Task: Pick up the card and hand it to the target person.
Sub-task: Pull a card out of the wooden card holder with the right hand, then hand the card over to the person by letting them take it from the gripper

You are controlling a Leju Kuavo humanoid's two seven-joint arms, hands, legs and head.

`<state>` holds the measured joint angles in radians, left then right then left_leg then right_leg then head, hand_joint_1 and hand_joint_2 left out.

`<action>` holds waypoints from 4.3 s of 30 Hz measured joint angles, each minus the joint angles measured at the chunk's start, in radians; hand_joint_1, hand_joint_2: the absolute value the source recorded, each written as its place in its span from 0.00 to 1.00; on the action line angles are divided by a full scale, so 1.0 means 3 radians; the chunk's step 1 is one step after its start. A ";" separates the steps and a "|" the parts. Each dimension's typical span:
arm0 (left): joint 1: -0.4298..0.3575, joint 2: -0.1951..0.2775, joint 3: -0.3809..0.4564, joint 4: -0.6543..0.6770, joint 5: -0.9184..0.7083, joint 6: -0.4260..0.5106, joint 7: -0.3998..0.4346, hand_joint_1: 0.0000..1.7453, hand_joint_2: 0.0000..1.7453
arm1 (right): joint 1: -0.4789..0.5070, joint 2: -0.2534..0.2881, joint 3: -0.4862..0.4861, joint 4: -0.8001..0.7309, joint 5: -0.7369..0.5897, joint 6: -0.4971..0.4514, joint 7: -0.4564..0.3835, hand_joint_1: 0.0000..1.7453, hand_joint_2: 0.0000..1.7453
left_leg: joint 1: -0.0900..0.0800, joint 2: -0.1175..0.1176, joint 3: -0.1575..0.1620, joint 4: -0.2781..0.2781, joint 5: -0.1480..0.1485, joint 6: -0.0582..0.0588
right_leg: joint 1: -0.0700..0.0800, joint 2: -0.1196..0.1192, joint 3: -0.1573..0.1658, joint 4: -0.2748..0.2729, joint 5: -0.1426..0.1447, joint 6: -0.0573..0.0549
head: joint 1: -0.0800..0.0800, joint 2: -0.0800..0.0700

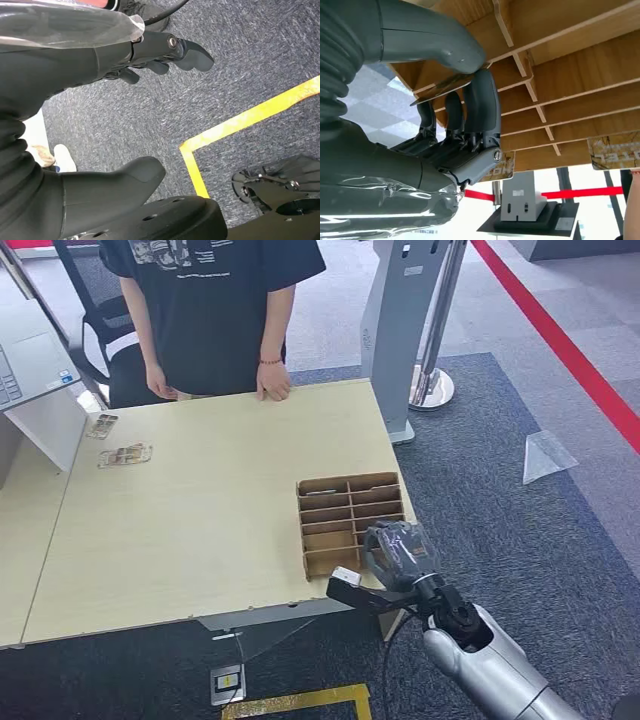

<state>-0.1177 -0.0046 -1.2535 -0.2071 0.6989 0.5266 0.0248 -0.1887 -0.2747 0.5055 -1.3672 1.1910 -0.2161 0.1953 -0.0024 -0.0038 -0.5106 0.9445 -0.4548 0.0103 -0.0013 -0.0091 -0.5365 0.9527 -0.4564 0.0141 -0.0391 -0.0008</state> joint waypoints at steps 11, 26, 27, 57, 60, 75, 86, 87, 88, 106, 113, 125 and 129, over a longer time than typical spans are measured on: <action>0.0001 -0.0001 0.0000 0.0000 0.0000 -0.0015 0.0003 0.00 1.00 | 0.0001 0.0000 0.0019 -0.0033 0.0062 0.0075 0.0009 0.59 1.00 | 0.0000 0.0000 0.0000 0.0000 0.0000 0.0000 | 0.0000 0.0000 0.0000 0.0000 0.0000 0.0000 | 0.0000 0.0000; 0.0002 -0.0002 0.0000 0.0000 0.0009 -0.0018 0.0013 0.00 1.00 | 0.0000 -0.0001 0.0022 -0.0084 -0.0051 0.0141 -0.0126 0.30 1.00 | 0.0000 0.0000 0.0000 0.0000 0.0000 0.0000 | 0.0000 0.0001 0.0000 0.0000 0.0000 0.0000 | 0.0001 0.0000; 0.0002 -0.0002 0.0000 0.0000 0.0009 -0.0018 0.0017 0.00 1.00 | 0.0000 -0.0001 0.0022 -0.0084 -0.0061 0.0139 -0.0130 0.31 1.00 | 0.0000 0.0000 0.0000 0.0000 0.0000 0.0000 | 0.0000 0.0001 0.0000 0.0000 0.0000 0.0000 | 0.0001 0.0000; 0.0010 -0.0004 0.0000 0.0000 0.0050 -0.0019 0.0059 0.00 1.00 | 0.0025 -0.0126 -0.0142 -0.0204 0.0129 0.0161 0.0090 0.67 1.00 | 0.0000 0.0001 0.0001 0.0001 0.0000 0.0000 | 0.0000 0.0001 -0.0001 -0.0001 0.0000 0.0000 | 0.0000 0.0000; 0.0010 -0.0004 0.0000 0.0000 0.0056 -0.0017 0.0059 0.00 1.00 | 0.0051 -0.0138 -0.0174 -0.0223 0.0149 0.0172 0.0094 0.88 1.00 | 0.0000 0.0001 0.0001 0.0001 0.0000 0.0000 | 0.0000 0.0002 -0.0001 -0.0001 0.0000 0.0000 | 0.0000 0.0000; 0.0011 -0.0003 0.0000 0.0000 0.0053 -0.0012 0.0060 0.00 1.00 | 0.0127 -0.0155 -0.0261 -0.0342 0.0216 0.0202 0.0075 1.00 1.00 | 0.0000 0.0001 0.0001 0.0001 0.0000 0.0000 | 0.0000 0.0002 -0.0001 -0.0001 0.0000 0.0000 | 0.0001 0.0000; 0.0011 0.0001 0.0000 0.0000 0.0033 -0.0021 -0.0002 0.00 1.00 | -0.0002 -0.0298 -0.0292 -0.0664 -0.0020 0.0574 -0.0092 1.00 1.00 | -0.0001 0.0001 0.0001 0.0001 0.0000 0.0000 | 0.0000 0.0002 0.0000 0.0000 0.0001 0.0000 | 0.0000 0.0000; 0.0011 0.0001 0.0000 0.0000 0.0033 -0.0021 -0.0009 0.00 1.00 | -0.0040 -0.0332 -0.0299 -0.0722 -0.0099 0.0641 -0.0106 1.00 1.00 | -0.0001 0.0001 0.0001 0.0002 0.0000 0.0000 | 0.0000 0.0002 0.0000 0.0000 0.0001 0.0000 | 0.0000 0.0000; 0.0012 0.0002 0.0000 0.0000 0.0034 -0.0021 -0.0016 0.00 1.00 | -0.0083 -0.0372 -0.0308 -0.0787 -0.0188 0.0711 -0.0120 1.00 1.00 | -0.0001 0.0001 0.0001 0.0002 0.0000 0.0000 | 0.0000 0.0002 0.0000 0.0000 0.0001 0.0000 | 0.0001 0.0000; 0.0016 0.0016 0.0000 0.0000 0.0064 0.0020 -0.0130 0.00 1.00 | -0.1388 -0.1075 -0.0335 -0.1532 -0.1373 0.0889 -0.0017 1.00 1.00 | -0.0001 0.0002 -0.0001 0.0004 0.0001 0.0001 | -0.0001 0.0002 -0.0001 0.0000 0.0004 0.0001 | 0.0001 0.0000; 0.0005 -0.0005 0.0000 0.0000 0.0001 0.0030 -0.0130 0.00 1.00 | -0.1561 -0.1001 -0.0190 -0.1192 -0.0958 0.0180 0.0010 1.00 1.00 | 0.0000 0.0000 -0.0008 0.0002 0.0001 0.0001 | -0.0001 -0.0001 0.0000 0.0001 0.0003 0.0001 | 0.0000 0.0000; -0.0050 -0.0032 -0.0010 0.0000 -0.0063 0.0025 -0.0077 0.00 1.00 | -0.1934 -0.0226 0.0242 0.0223 -0.0243 -0.0449 0.0006 1.00 1.00 | 0.0003 -0.0007 -0.0009 0.0001 0.0004 -0.0003 | 0.0000 -0.0008 -0.0002 0.0005 0.0003 -0.0001 | 0.0000 0.0001; -0.0045 -0.0033 -0.0023 0.0000 -0.0064 0.0021 -0.0058 0.00 1.00 | -0.2030 -0.0020 0.0340 0.0634 -0.0138 -0.0538 0.0029 1.00 1.00 | 0.0003 -0.0007 -0.0009 0.0001 0.0004 -0.0003 | 0.0000 -0.0009 -0.0003 0.0005 0.0002 -0.0001 | 0.0000 0.0000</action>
<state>-0.1313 -0.0144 -1.2604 -0.2071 0.6798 0.5329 0.0075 -0.7977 -0.2806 0.6074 -1.1770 1.1495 -0.3774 0.2039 -0.0016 -0.0061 -0.5134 0.9448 -0.4535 0.0095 -0.0011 -0.0117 -0.5374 0.9542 -0.4557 0.0139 -0.0390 -0.0007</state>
